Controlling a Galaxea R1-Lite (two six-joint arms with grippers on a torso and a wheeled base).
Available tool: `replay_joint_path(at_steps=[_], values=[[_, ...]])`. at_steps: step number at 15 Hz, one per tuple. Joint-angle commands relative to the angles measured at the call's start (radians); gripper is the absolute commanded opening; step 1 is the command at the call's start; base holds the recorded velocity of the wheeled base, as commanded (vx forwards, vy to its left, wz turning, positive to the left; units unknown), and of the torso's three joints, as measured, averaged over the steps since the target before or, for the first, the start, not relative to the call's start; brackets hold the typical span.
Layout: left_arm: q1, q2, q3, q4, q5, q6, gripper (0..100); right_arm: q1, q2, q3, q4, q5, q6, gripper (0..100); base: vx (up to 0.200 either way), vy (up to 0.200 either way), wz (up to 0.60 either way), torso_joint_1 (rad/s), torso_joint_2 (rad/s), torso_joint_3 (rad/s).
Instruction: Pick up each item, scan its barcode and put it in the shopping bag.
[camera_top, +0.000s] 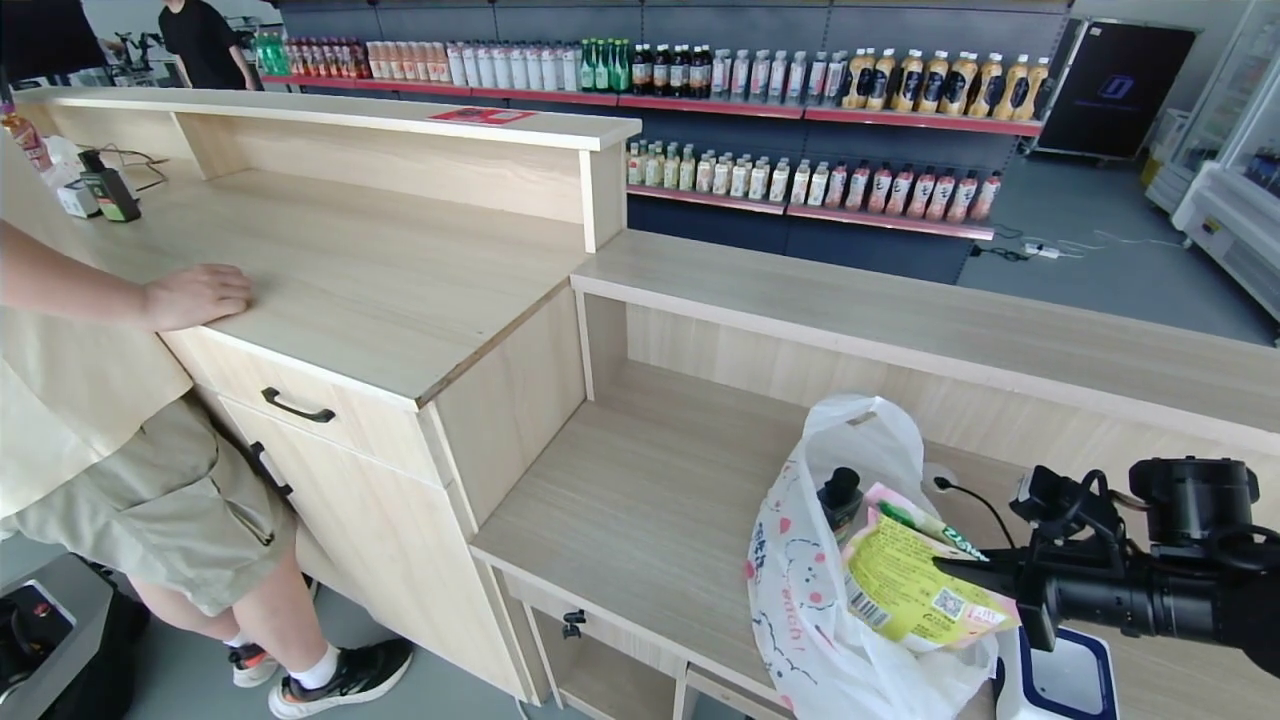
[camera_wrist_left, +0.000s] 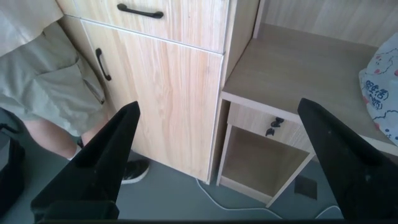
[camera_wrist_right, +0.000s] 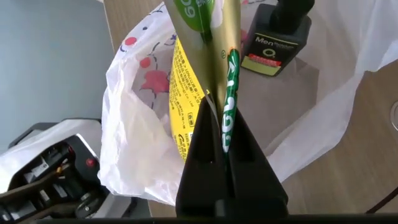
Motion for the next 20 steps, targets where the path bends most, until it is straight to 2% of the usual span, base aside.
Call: replay_joint_path(at_steps=[1, 15, 16, 20], values=[[0.000, 0.002, 0.000, 0.000, 0.000, 0.000, 100, -0.008, 0.047, -0.025, -0.020, 0.024, 0.003, 0, 0.000, 0.000, 0.00, 0.000, 0.00, 0.000], [0.000, 0.002, 0.000, 0.000, 0.000, 0.000, 100, -0.027, 0.127, -0.037, -0.044, 0.042, -0.003, 0, 0.000, 0.000, 0.00, 0.000, 0.00, 0.000], [0.000, 0.002, 0.000, 0.000, 0.000, 0.000, 100, -0.028, 0.127, -0.037, -0.044, 0.042, -0.003, 100, 0.000, 0.000, 0.00, 0.000, 0.00, 0.000], [0.000, 0.002, 0.000, 0.000, 0.000, 0.000, 100, -0.030, 0.118, -0.036, -0.040, 0.044, 0.000, 100, 0.000, 0.000, 0.00, 0.000, 0.00, 0.000]])
